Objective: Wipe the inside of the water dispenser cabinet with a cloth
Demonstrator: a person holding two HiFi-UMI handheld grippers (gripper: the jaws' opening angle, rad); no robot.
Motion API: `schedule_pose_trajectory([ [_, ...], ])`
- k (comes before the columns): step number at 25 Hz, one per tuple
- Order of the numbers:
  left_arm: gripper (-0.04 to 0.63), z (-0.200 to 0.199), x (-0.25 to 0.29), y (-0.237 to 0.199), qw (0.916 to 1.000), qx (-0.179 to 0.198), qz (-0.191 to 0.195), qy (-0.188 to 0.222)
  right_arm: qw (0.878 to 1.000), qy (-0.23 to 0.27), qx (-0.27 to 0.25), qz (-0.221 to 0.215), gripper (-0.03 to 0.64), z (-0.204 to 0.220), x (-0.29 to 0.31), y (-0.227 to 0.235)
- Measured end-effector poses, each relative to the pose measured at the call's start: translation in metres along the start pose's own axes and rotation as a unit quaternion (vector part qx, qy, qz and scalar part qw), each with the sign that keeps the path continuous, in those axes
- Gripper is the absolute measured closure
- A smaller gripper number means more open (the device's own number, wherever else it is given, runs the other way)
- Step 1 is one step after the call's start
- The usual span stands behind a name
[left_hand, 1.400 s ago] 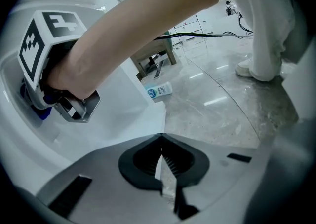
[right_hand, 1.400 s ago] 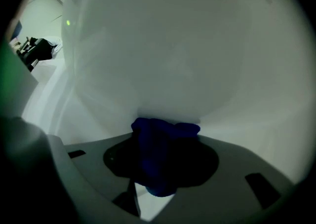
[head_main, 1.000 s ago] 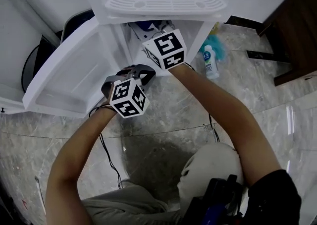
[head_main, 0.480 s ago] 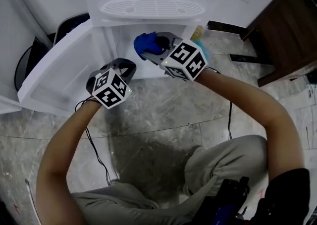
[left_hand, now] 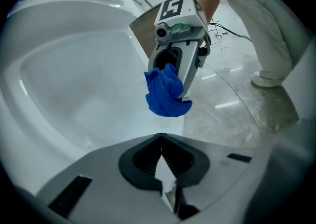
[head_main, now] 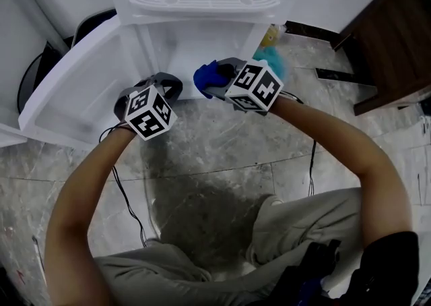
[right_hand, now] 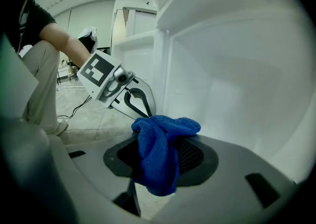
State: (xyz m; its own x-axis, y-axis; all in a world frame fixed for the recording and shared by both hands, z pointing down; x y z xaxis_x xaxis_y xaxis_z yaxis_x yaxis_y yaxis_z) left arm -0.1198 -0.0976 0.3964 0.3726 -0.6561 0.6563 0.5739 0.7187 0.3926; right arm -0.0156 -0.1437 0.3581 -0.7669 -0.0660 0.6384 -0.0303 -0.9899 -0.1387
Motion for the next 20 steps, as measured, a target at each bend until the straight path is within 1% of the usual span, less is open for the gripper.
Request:
schedule_pose_trajectory([
  [5, 0.589, 0.014, 0.001, 0.001, 0.9998, 0.006, 0.002, -0.019, 1.0, -0.005, -0.007, -0.023, 0.455, 0.005, 0.008, -0.003],
  [11, 0.589, 0.023, 0.007, 0.003, 0.9993, 0.014, 0.007, -0.035, 0.999, -0.014, -0.006, -0.032, 0.456, 0.009, 0.013, -0.007],
  [16, 0.589, 0.03, 0.012, 0.005, 0.9989, 0.003, 0.014, -0.045, 0.998, -0.032, -0.01, -0.043, 0.456, 0.019, 0.016, -0.016],
  [20, 0.589, 0.032, 0.01, 0.004, 0.9988, 0.003, 0.013, -0.047, 0.998, -0.042, -0.021, -0.052, 0.456, 0.022, 0.019, -0.02],
])
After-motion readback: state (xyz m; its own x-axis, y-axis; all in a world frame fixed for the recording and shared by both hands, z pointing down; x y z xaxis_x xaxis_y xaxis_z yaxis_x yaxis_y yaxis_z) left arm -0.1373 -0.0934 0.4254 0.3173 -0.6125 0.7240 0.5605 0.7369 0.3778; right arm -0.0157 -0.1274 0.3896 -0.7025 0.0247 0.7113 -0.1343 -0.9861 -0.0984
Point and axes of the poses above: the fingertips, and each gripper's own axes: x forward along the fingers, y to its right, z out of its underside, the point moved 6 cm from there along -x, backward along the fingers, and after that the axes turned 4 degrees about -x, right-handed, at the moved point
